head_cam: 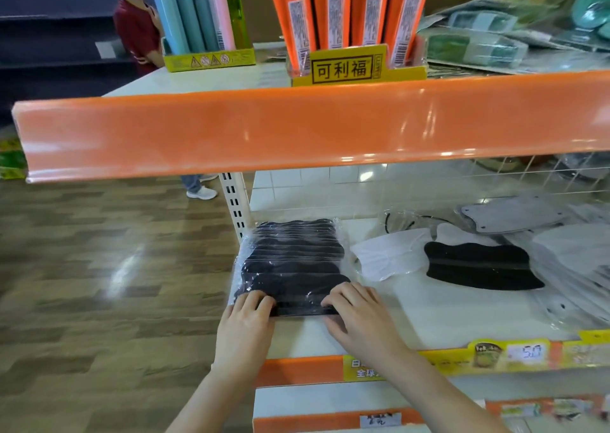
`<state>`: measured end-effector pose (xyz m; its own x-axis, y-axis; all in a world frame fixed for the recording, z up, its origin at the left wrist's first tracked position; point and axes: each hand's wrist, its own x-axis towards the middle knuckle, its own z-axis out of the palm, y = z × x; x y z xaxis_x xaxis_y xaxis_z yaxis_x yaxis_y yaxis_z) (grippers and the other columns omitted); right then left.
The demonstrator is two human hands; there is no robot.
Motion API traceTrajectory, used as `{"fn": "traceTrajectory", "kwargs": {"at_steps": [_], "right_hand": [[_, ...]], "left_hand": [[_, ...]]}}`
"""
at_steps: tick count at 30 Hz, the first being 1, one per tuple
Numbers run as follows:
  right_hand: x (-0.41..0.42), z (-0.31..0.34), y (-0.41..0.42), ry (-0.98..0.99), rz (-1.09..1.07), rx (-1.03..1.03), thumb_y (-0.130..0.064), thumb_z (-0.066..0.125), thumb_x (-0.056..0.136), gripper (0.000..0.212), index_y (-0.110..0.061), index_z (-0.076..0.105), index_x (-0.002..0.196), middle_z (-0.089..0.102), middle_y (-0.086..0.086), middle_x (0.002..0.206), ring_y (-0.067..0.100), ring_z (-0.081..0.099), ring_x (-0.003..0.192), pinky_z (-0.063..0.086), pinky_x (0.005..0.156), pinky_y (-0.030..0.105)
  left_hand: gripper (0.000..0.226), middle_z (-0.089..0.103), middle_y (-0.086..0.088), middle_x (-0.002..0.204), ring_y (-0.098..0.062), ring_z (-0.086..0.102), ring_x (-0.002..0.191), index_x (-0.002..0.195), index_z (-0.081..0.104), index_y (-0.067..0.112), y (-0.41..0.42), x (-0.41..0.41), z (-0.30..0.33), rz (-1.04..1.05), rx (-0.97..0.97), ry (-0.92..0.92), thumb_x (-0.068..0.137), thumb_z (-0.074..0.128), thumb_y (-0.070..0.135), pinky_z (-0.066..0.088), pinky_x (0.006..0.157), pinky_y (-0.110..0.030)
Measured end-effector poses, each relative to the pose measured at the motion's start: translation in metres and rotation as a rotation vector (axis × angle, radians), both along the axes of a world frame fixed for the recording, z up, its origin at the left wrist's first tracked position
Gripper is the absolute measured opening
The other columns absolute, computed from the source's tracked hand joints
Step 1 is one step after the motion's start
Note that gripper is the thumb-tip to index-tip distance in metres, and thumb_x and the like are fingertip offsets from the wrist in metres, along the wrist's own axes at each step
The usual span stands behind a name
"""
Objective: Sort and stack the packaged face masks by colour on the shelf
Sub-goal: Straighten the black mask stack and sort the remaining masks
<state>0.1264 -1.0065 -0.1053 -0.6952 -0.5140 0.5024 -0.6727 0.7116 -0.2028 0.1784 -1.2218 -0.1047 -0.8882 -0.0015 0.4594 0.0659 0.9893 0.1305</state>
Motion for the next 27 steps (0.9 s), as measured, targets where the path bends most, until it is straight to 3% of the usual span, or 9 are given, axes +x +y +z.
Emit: {"fn": "traceTrajectory", "kwargs": {"at_steps": [4,6,11,18,22,27], "right_hand": [[0.001,0.002,-0.001,-0.022,0.009,0.010,-0.035,0.050,0.085,0.018,-0.026,0.064,0.093,0.054,-0.013,0.095,0.009,0.051,0.092,0.032,0.082,0.023],[0.001,0.002,0.000,-0.030,0.019,0.013,-0.031,0.046,0.086,0.020,-0.027,0.064,0.095,0.054,-0.013,0.096,0.008,0.050,0.093,0.032,0.083,0.023],[0.003,0.004,0.000,-0.080,0.043,0.033,-0.028,0.042,0.089,0.024,-0.028,0.064,0.099,0.055,-0.015,0.100,0.006,0.051,0.097,0.042,0.083,0.025],[0.004,0.005,0.000,-0.169,0.076,0.035,-0.032,0.041,0.090,0.028,-0.027,0.065,0.104,0.056,-0.014,0.106,0.005,0.050,0.101,0.045,0.086,0.025],[0.002,0.006,-0.001,-0.239,0.115,0.000,-0.027,0.036,0.088,0.037,-0.019,0.064,0.112,0.056,-0.009,0.118,0.008,0.048,0.112,0.039,0.098,0.024],[-0.001,0.012,0.011,-0.216,-0.001,-0.106,-0.025,0.037,0.084,0.037,-0.019,0.066,0.107,0.060,-0.008,0.114,0.011,0.054,0.105,0.046,0.093,0.027]], "left_hand": [[0.031,0.068,0.000,0.091,-0.023,0.067,0.082,0.085,0.073,0.015,0.002,-0.001,0.001,0.028,-0.033,-0.037,0.057,0.083,0.009,0.052,0.063,-0.033],[0.017,0.068,0.001,0.092,-0.024,0.067,0.085,0.086,0.073,0.015,0.003,0.000,0.003,0.040,-0.029,-0.031,0.076,0.063,0.024,0.053,0.065,-0.034],[0.060,0.070,0.001,0.098,-0.021,0.068,0.091,0.088,0.074,0.018,0.009,0.002,0.003,0.054,-0.046,-0.124,0.095,0.026,0.054,0.055,0.068,-0.036],[0.035,0.069,0.000,0.094,-0.024,0.067,0.085,0.085,0.073,0.016,0.041,-0.004,0.006,-0.017,0.026,-0.046,0.083,0.042,0.032,0.054,0.065,-0.036],[0.031,0.068,0.002,0.092,-0.022,0.067,0.084,0.087,0.071,0.017,0.066,-0.011,0.009,-0.072,0.049,-0.045,0.080,0.042,0.025,0.053,0.063,-0.036],[0.030,0.069,0.003,0.090,-0.018,0.067,0.082,0.086,0.069,0.018,0.094,-0.024,0.024,-0.083,0.084,-0.046,0.078,0.040,0.022,0.053,0.065,-0.033]]}}
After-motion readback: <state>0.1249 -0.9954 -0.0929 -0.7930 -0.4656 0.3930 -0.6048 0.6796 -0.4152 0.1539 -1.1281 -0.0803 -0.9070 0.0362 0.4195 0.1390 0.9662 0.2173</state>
